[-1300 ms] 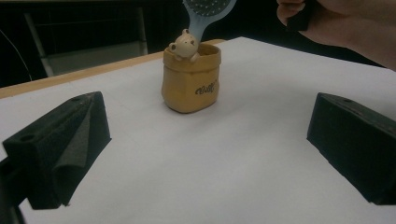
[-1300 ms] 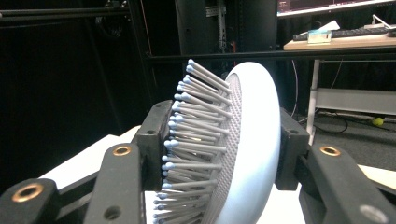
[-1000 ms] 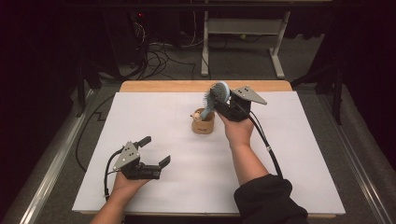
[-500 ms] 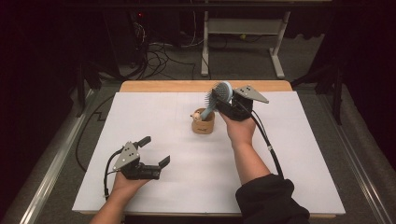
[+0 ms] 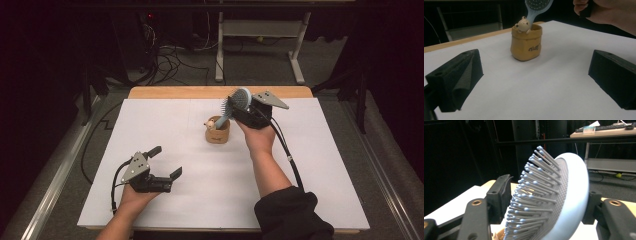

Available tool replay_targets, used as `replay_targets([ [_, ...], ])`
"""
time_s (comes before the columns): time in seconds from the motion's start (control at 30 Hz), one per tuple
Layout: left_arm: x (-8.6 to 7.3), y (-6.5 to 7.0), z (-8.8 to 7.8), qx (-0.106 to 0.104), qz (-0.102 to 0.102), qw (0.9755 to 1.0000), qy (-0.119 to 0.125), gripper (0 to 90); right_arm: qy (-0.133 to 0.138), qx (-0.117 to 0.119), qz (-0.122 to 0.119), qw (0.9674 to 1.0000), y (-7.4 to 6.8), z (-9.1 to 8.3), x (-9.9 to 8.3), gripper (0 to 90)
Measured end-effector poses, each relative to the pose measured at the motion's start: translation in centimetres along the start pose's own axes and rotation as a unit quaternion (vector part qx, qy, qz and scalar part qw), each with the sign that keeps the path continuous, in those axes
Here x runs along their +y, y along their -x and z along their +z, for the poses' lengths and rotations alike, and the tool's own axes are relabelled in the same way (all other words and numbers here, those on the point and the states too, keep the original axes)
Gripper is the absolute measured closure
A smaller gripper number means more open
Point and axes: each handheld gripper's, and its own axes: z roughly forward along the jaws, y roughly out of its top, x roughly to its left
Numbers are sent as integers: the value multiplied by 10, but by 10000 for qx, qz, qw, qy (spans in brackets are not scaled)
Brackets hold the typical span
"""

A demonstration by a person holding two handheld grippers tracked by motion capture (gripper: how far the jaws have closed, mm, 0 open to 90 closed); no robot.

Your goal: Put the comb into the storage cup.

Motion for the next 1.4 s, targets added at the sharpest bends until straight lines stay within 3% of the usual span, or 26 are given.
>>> replay_targets([
  [0.43, -2, 1, 1, -8, 48, 10000, -49, 5, -233, -5, 55, 9997, 9, -2, -1, 197],
  [0.73, -2, 1, 1, -13, 52, 10000, -42, 5, -273, 9, 177, 9995, 17, -4, -6, 147],
  [1.17, 0, 1, 0, -17, 40, 10000, -9, 5, -285, 188, 105, 9994, 16, -2, -8, 7],
  [1.4, -1, 1, 0, -16, 38, 10000, -17, 5, -311, 175, 51, 9993, 17, -4, -7, 1],
])
